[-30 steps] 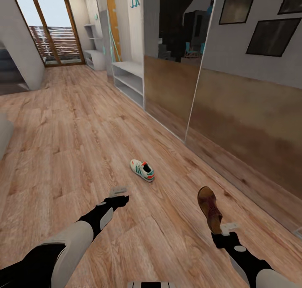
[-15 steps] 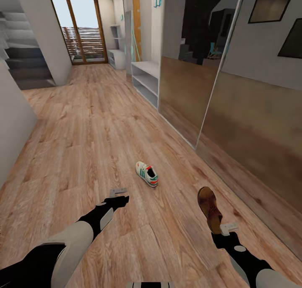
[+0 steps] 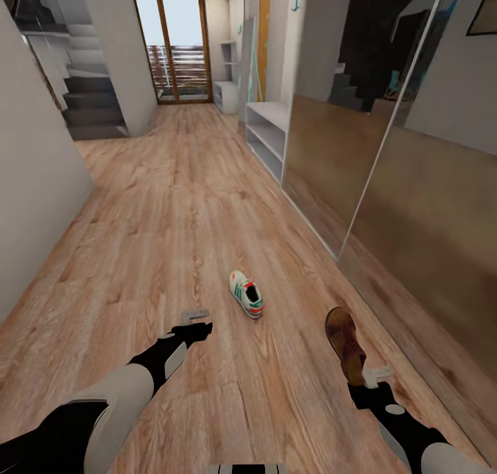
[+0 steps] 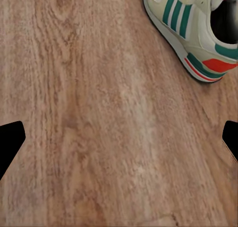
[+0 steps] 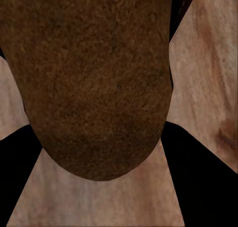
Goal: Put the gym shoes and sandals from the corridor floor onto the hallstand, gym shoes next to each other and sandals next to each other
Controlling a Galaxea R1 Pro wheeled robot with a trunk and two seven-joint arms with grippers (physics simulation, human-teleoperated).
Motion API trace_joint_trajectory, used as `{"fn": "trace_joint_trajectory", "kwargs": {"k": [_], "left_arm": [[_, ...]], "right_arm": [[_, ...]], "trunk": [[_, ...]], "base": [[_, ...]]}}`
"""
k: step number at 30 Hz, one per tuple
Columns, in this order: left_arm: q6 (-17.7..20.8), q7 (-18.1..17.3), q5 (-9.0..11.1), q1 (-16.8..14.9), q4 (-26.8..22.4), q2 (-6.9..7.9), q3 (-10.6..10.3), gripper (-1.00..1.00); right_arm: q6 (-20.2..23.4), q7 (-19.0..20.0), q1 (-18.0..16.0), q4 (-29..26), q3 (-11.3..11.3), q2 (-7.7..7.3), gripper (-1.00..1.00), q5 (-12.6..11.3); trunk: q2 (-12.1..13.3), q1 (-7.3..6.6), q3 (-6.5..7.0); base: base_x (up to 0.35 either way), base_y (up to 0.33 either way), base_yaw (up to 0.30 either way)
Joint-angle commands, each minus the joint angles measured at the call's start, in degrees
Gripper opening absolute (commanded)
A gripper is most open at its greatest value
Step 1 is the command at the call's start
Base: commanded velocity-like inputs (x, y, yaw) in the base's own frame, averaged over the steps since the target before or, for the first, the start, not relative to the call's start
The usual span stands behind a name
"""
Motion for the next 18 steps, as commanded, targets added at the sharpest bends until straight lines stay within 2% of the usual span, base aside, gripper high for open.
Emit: {"fn": "trace_joint_trajectory", "kwargs": {"k": [1, 9, 13, 18], "left_arm": [[0.2, 0.1, 0.5, 0.0, 0.0, -0.04, 0.2, 1.00], [0.2, 0.1, 0.6, 0.0, 0.0, -0.04, 0.2, 1.00], [0.2, 0.1, 0.6, 0.0, 0.0, -0.04, 0.2, 1.00], [0.2, 0.1, 0.5, 0.0, 0.0, -0.04, 0.2, 1.00]], "right_arm": [[-0.2, -0.2, 0.0, 0.0, 0.5, -0.04, -1.00, -0.6], [-0.2, -0.2, 0.0, 0.0, 0.4, -0.04, -1.00, -0.6], [-0.2, -0.2, 0.0, 0.0, 0.5, -0.04, -1.00, -0.6], [-0.1, -0.1, 0.0, 0.0, 0.6, 0.20, -1.00, -0.5]], "trunk": [[0.0, 0.00, -0.05], [0.0, 0.00, -0.05], [0.0, 0.00, -0.05], [0.0, 0.00, -0.05]], "base": [[0.148, -0.350, 0.300], [0.148, -0.350, 0.296], [0.148, -0.350, 0.132], [0.148, -0.350, 0.034]]}}
